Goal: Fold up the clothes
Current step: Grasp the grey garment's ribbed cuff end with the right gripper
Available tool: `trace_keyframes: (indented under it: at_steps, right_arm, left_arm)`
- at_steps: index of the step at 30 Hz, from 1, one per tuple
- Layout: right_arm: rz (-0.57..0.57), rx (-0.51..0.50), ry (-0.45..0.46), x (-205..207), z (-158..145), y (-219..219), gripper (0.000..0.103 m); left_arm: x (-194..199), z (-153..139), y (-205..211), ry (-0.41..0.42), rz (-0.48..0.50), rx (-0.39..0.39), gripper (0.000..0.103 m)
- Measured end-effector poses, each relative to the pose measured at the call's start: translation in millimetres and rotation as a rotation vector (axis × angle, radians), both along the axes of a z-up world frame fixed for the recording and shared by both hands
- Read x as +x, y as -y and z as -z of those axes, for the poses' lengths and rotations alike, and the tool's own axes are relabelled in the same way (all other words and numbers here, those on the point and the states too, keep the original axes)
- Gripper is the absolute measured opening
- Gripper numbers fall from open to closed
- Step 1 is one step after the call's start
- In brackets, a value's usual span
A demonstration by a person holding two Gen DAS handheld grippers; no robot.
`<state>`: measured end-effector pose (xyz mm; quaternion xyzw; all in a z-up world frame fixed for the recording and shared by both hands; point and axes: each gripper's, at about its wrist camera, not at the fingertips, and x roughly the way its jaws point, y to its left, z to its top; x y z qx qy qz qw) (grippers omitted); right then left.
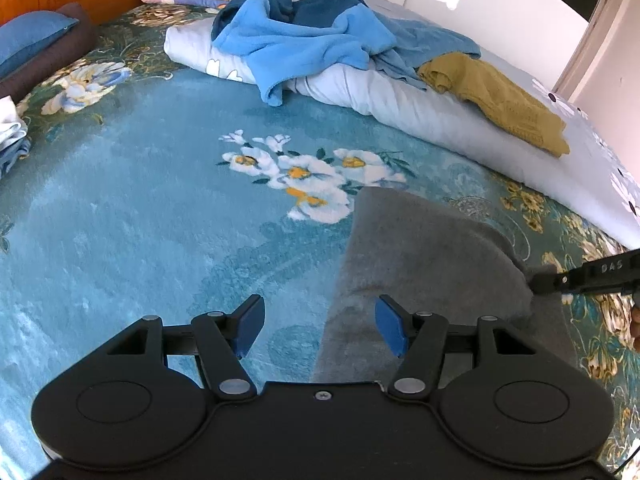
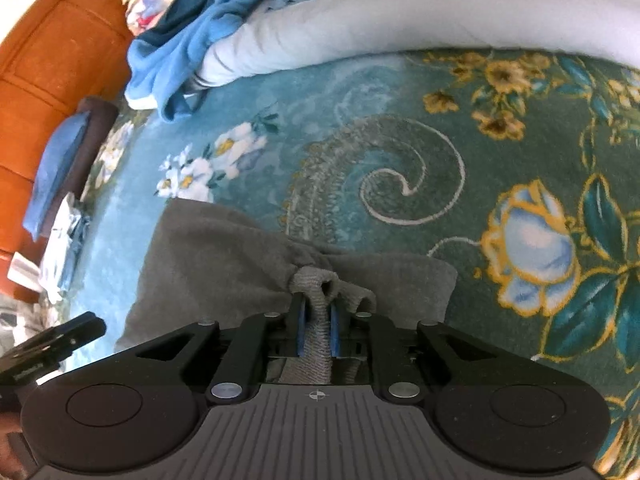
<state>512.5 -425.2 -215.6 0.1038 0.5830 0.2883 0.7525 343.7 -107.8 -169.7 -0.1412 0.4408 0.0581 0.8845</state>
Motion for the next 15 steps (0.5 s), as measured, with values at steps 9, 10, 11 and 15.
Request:
trace_keyframes:
  at_steps: [9,10,11,15]
  right_arm:
    - [-0.005,0.025,0.046,-37,-18,20,0.047]
    - [0.011,0.03,0.034,-41,-14,24,0.047]
    - [0.026,0.034,0.023,-45,-9,28,0.048]
    - [0.091,0.097,-0.042,-57,10,43,0.048]
  left_arm:
    - [5,-7,7,0.012,0.001,0.029,0.061]
    - [7,-7,8,0.01,0.008,0.034,0.061]
    - [8,-8,9,0.009,0.014,0.039,0.061]
    - [12,-11,15,0.003,0.037,0.047,0.061]
